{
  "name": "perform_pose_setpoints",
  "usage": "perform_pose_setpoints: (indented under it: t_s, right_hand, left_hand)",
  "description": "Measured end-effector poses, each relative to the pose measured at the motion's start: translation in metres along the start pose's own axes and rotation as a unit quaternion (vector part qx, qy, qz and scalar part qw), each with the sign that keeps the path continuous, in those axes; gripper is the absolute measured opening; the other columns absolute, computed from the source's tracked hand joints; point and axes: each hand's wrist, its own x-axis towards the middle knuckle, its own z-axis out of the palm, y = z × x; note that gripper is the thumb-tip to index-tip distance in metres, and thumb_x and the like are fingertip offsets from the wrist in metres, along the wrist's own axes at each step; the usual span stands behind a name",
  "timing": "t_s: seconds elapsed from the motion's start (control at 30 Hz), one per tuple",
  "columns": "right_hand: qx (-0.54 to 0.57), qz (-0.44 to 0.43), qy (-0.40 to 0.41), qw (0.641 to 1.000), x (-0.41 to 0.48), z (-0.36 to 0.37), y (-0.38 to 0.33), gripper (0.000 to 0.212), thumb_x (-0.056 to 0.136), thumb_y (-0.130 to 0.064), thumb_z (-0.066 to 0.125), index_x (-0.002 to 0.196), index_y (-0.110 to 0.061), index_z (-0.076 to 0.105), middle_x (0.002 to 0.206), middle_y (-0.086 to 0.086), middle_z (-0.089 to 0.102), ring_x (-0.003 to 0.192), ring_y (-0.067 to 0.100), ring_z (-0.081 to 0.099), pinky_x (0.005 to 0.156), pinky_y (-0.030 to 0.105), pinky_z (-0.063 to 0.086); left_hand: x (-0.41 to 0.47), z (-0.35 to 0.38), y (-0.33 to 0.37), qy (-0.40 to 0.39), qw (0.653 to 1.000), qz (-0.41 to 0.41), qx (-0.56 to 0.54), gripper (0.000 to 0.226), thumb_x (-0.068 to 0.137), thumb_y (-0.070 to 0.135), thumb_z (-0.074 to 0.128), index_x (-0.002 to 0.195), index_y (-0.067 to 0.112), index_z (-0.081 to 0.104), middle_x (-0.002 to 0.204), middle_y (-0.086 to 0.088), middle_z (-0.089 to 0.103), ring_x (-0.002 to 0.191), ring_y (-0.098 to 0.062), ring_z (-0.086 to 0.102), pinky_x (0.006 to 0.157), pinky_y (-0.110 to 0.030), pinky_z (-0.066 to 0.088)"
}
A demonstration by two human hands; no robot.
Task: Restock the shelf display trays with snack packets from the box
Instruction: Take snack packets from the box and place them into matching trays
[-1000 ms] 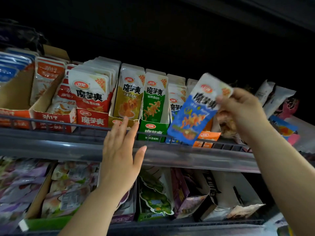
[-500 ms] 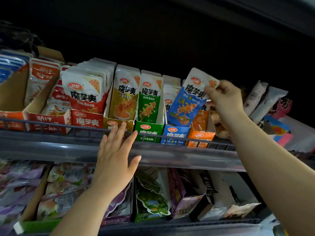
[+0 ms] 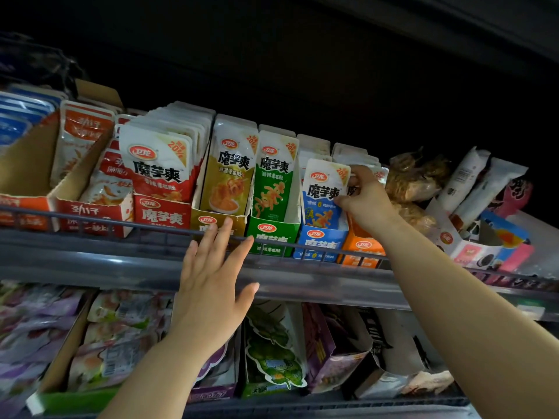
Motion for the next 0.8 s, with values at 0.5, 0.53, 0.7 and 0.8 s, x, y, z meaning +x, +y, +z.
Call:
perform_pose_setpoints:
  t_s: [0.5,0.53,0.7,0.8]
  right_hand:
    - [0.032,-0.024,0.055,0.998,-0.052,-0.002,-0.004,0.036,0.084,-0.008,0.06,0.118,-0.016,0.051,0.093,-0.012,0.052,0.07,0.0,0.046,0.063,0.011,0.041]
    - [0.051,-0.031,0.043,0.997,-0.061,0.0,-0.005,0.031,0.084,-0.005,0.06,0.112,-0.017,0.053,0.086,-0.015,0.051,0.063,-0.001,0.045,0.057,0.007,0.039]
    - [0.079,-0.063,-0.093,0.99,-0.105,0.012,0.0,0.024,0.083,0.001,0.06,0.087,-0.022,0.059,0.072,-0.014,0.054,0.059,-0.006,0.049,0.057,0.005,0.04]
    - [0.033,-0.065,-0.196,0.978,-0.127,0.022,0.007,0.023,0.083,-0.004,0.062,0.081,-0.027,0.057,0.072,-0.016,0.054,0.065,-0.009,0.051,0.063,0.005,0.041]
  left_hand:
    - [-0.006,-0.022,-0.002,-0.047,0.997,-0.001,-0.059,0.046,0.077,0.036,0.038,0.116,0.016,0.053,0.124,-0.013,0.058,0.124,-0.025,0.031,0.105,-0.043,0.009]
    - [-0.008,-0.026,0.0,-0.044,0.997,0.0,-0.061,0.045,0.077,0.035,0.038,0.112,0.015,0.059,0.12,-0.012,0.061,0.122,-0.026,0.033,0.105,-0.045,0.01]
    - [-0.026,-0.035,0.007,-0.049,0.995,0.045,-0.08,0.039,0.076,0.031,0.04,0.097,0.015,0.069,0.107,-0.005,0.068,0.115,-0.023,0.039,0.103,-0.042,0.017]
    - [-0.038,-0.039,0.005,-0.085,0.987,0.075,-0.111,0.034,0.075,0.033,0.042,0.083,0.02,0.073,0.095,0.002,0.071,0.109,-0.017,0.043,0.1,-0.038,0.02]
